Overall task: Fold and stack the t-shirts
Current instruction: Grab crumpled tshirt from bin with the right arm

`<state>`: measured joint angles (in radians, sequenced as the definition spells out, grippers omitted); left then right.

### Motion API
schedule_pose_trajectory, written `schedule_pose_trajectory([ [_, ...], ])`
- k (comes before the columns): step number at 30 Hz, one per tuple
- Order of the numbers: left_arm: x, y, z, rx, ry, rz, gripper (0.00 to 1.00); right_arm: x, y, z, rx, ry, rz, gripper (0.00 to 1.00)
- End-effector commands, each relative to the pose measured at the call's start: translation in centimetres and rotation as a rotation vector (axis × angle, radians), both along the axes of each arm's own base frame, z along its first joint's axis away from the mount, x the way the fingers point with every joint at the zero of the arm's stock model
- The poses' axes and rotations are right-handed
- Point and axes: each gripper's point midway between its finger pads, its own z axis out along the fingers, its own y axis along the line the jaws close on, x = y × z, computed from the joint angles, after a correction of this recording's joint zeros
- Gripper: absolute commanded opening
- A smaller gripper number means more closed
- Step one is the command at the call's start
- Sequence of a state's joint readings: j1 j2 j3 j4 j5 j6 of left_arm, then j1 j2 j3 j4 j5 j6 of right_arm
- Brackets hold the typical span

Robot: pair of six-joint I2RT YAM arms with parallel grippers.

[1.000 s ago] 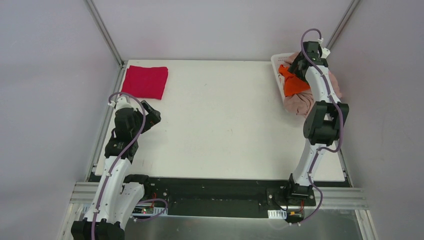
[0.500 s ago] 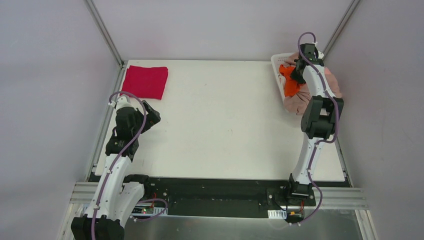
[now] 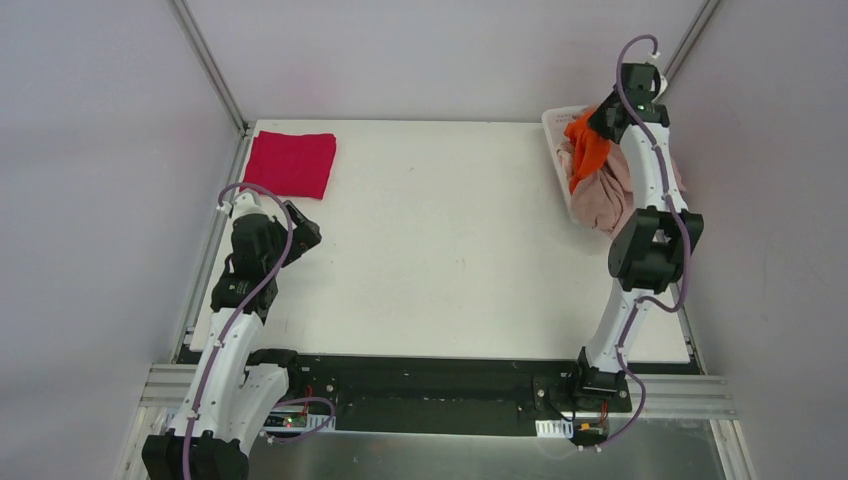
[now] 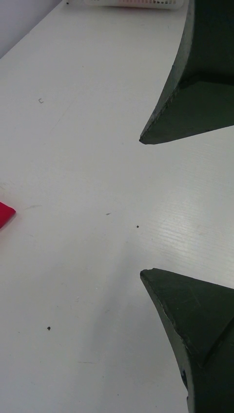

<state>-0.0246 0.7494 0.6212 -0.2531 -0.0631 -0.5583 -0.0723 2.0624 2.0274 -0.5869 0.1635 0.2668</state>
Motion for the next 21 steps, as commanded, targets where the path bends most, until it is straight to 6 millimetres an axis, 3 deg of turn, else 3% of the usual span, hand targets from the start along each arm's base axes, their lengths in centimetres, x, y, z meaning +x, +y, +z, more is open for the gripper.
schedule_pose_trajectory([
  [1,-0.1,0.0,1.1,0.014,-0.037,-0.013,1.0,-1.3,3.1,19.3,0.127,-0.49,0.082,0.0],
  [4,-0.2,0.0,1.1,0.014,-0.045,-0.014,1.0,-3.3,5.1,25.4,0.192,-0.645,0.165,0.0],
  [7,-0.3,0.0,1.3,0.015,-0.052,-0.016,1.0,-5.6,5.9,30.5,0.19,-0.771,0.188,0.0],
  [10,-0.4,-0.1,1.4,0.015,-0.056,-0.019,1.0,-6.8,5.6,33.2,0.148,-0.836,0.174,0.0],
  [13,-0.4,0.0,1.4,0.018,-0.057,-0.018,1.0,-7.0,4.6,33.7,0.094,-0.841,0.14,0.0],
  [21,-0.4,0.1,1.2,0.026,-0.049,-0.015,1.0,-5.5,2.3,31.9,0.005,-0.788,0.046,0.0],
])
